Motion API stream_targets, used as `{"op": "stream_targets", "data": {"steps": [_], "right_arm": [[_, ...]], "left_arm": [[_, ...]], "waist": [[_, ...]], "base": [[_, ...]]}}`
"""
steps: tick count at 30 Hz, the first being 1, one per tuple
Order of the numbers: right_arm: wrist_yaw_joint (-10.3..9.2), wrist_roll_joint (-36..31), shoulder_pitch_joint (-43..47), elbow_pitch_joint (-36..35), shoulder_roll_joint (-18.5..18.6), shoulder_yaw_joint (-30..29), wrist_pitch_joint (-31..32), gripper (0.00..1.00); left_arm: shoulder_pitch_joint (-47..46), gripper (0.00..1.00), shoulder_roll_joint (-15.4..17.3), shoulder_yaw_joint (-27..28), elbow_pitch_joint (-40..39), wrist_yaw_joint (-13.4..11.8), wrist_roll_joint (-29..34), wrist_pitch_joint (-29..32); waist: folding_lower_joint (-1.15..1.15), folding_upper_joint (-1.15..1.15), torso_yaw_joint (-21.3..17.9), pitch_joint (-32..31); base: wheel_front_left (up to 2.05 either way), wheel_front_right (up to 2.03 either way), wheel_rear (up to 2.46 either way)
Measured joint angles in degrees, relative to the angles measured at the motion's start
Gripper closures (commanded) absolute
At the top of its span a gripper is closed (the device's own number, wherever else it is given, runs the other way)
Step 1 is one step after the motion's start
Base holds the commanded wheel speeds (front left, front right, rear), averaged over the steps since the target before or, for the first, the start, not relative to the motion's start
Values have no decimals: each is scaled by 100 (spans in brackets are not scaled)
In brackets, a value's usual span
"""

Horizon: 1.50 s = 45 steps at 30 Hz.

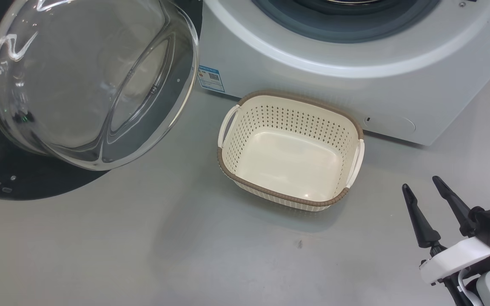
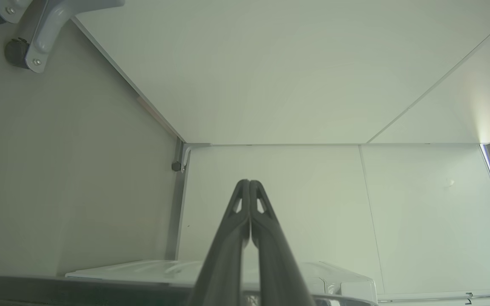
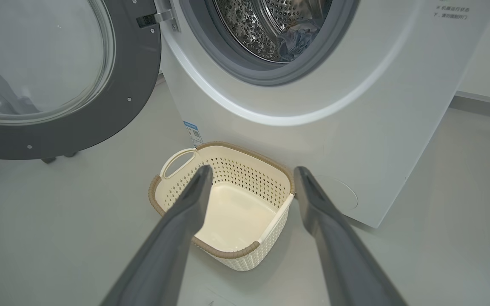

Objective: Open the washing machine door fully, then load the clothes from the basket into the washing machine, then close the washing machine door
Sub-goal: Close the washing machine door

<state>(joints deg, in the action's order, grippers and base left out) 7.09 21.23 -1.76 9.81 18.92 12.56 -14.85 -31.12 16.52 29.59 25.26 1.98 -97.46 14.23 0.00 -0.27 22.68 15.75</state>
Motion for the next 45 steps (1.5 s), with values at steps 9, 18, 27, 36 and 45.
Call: {"op": "stream_targets", "data": {"steps": [9,18,27,36,45], "right_arm": [[0,1,-127,-30,126,7,0,0],[0,37,-130,-30,225,-56,0,0],[0,40,-192,-37,298,-53,0,0],[0,47,-192,-34,316,-69,0,0],[0,55,-192,-21,269,-83,0,0]], "left_arm": [[-74,100,81,-99,252,157,0,247],[-218,100,74,-311,425,291,-41,583],[-222,100,120,-361,570,353,-145,954],[-211,100,178,-694,571,425,-324,1646],[-195,100,158,-1065,476,444,-237,2086]], "waist": [[0,0,-82,211],[0,0,-116,309],[0,0,-114,309],[0,0,-89,245],[0,0,-33,121]], "base": [[0,0,0],[0,0,0],[0,0,0],[0,0,0],[0,0,0]]}}
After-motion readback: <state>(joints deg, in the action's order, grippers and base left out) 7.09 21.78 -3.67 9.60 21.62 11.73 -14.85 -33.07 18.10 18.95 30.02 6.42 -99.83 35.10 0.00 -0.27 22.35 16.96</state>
